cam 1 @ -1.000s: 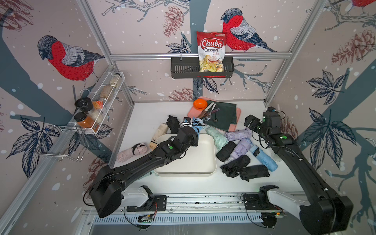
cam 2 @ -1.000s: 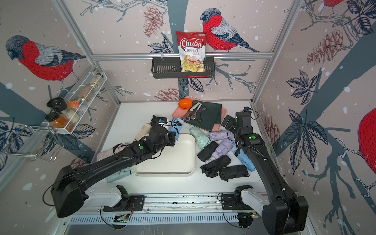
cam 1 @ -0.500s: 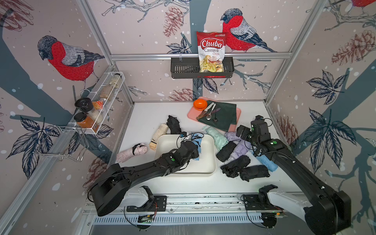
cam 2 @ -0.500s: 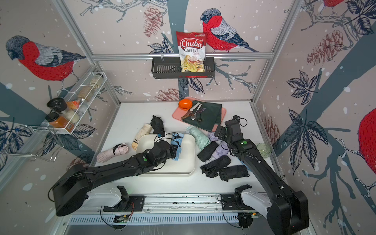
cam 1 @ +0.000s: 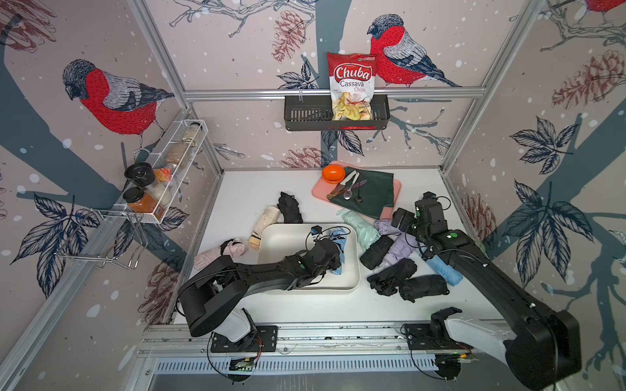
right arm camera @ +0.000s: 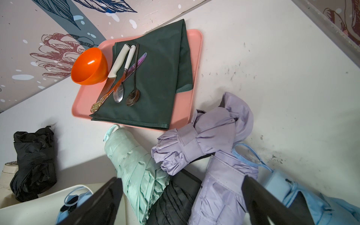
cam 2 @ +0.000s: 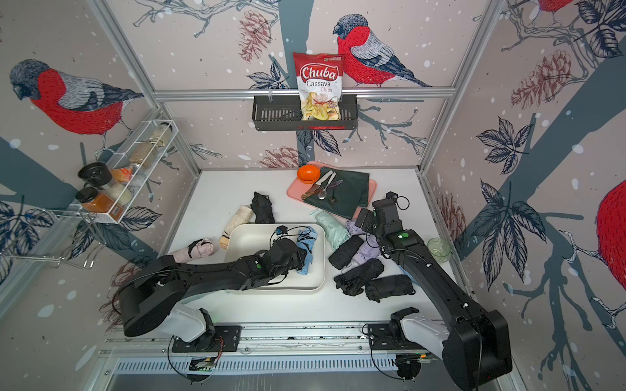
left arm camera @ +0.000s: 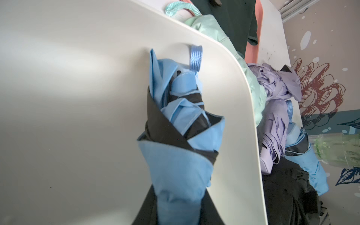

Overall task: Put the umbrella into the storage box
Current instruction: Place the umbrella in the storage box.

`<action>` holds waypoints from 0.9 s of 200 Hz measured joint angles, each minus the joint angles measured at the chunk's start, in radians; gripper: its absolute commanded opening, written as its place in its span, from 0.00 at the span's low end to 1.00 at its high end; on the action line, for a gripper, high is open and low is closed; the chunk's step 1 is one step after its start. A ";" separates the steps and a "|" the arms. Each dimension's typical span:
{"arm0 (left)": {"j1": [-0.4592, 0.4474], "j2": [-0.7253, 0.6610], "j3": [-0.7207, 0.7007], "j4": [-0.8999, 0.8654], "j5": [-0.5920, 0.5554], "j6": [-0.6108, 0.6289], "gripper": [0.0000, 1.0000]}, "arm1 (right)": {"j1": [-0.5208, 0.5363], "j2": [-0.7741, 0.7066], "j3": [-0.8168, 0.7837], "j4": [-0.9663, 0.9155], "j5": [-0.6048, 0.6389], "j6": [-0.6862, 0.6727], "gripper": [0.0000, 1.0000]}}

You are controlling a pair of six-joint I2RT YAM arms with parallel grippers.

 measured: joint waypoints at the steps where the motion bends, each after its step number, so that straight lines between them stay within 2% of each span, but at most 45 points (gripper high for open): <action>1: 0.000 0.002 0.000 0.001 0.001 0.000 0.00 | 0.000 0.000 0.000 0.000 0.000 0.000 1.00; 34: -0.001 0.034 0.008 0.030 0.018 -0.010 0.01 | 0.000 0.000 0.000 0.000 0.014 0.000 1.00; 71: -0.001 0.089 0.028 0.054 0.038 -0.014 0.25 | 0.000 0.005 0.000 0.002 0.021 -0.001 1.00; 100: -0.001 0.124 0.056 0.079 0.089 0.005 0.57 | 0.002 0.012 0.000 0.004 0.021 -0.001 1.00; 116: -0.001 0.127 0.061 0.086 0.120 0.019 0.67 | 0.003 0.018 0.000 0.003 0.022 -0.002 1.00; 136: -0.001 0.125 0.068 0.093 0.143 0.040 0.66 | 0.005 0.023 0.000 0.004 0.022 -0.003 1.00; 180: -0.001 0.106 0.086 0.097 0.177 0.096 0.48 | 0.034 0.038 0.000 0.003 0.023 -0.002 1.00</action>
